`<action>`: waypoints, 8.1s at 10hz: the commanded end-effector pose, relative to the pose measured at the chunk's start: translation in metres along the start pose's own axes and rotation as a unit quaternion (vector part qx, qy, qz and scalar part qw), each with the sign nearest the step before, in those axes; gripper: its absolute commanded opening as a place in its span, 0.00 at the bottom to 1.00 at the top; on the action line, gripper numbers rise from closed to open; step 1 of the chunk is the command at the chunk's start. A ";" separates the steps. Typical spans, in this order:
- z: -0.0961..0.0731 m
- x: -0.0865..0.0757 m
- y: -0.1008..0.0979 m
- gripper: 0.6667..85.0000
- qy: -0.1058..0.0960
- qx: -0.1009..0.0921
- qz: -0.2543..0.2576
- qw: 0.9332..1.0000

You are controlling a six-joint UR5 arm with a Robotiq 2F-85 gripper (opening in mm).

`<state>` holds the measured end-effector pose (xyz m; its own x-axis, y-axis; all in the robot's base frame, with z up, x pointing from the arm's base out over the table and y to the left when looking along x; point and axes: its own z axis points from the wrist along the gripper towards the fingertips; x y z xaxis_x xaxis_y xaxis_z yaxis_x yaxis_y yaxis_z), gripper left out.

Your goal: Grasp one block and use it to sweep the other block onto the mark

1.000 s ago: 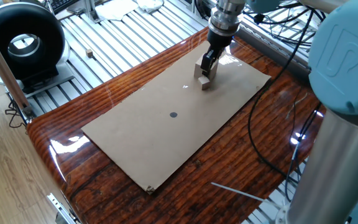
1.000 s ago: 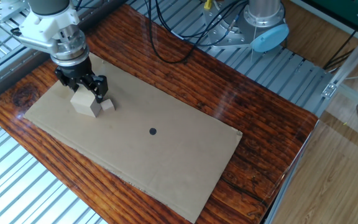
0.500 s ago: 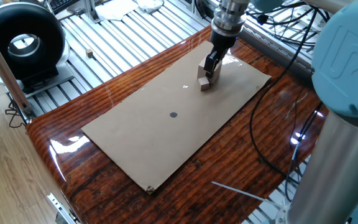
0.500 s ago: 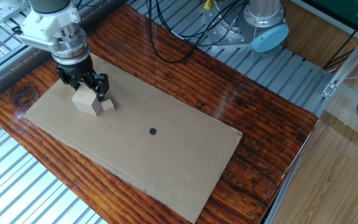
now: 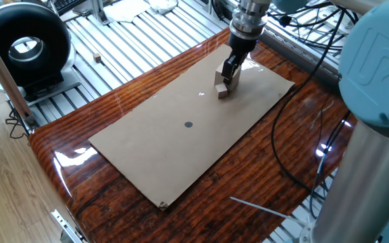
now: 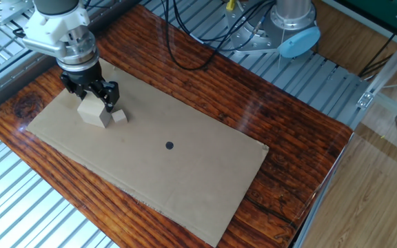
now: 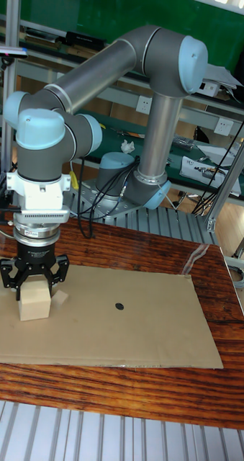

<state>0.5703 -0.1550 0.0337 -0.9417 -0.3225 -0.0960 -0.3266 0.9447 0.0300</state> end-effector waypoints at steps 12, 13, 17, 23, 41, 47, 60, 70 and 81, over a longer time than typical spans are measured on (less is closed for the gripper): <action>0.004 0.002 0.007 0.49 -0.021 -0.009 0.027 0.999; 0.003 0.001 0.008 0.49 -0.020 -0.010 0.030 0.999; -0.005 -0.002 0.016 0.49 -0.013 -0.022 0.052 0.998; 0.004 -0.014 0.036 0.48 -0.024 -0.024 0.066 0.997; -0.001 0.007 0.060 0.52 -0.020 -0.007 0.036 0.999; 0.002 0.012 0.078 0.52 -0.016 -0.007 0.044 0.999; -0.002 0.018 0.067 0.52 -0.015 -0.008 0.049 0.999; -0.001 0.018 0.071 0.52 -0.018 0.006 0.059 0.998; 0.000 0.009 0.101 0.52 -0.022 -0.002 0.091 0.996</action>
<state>0.5273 -0.0699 0.0348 -0.9783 -0.1653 -0.1251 -0.1720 0.9841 0.0444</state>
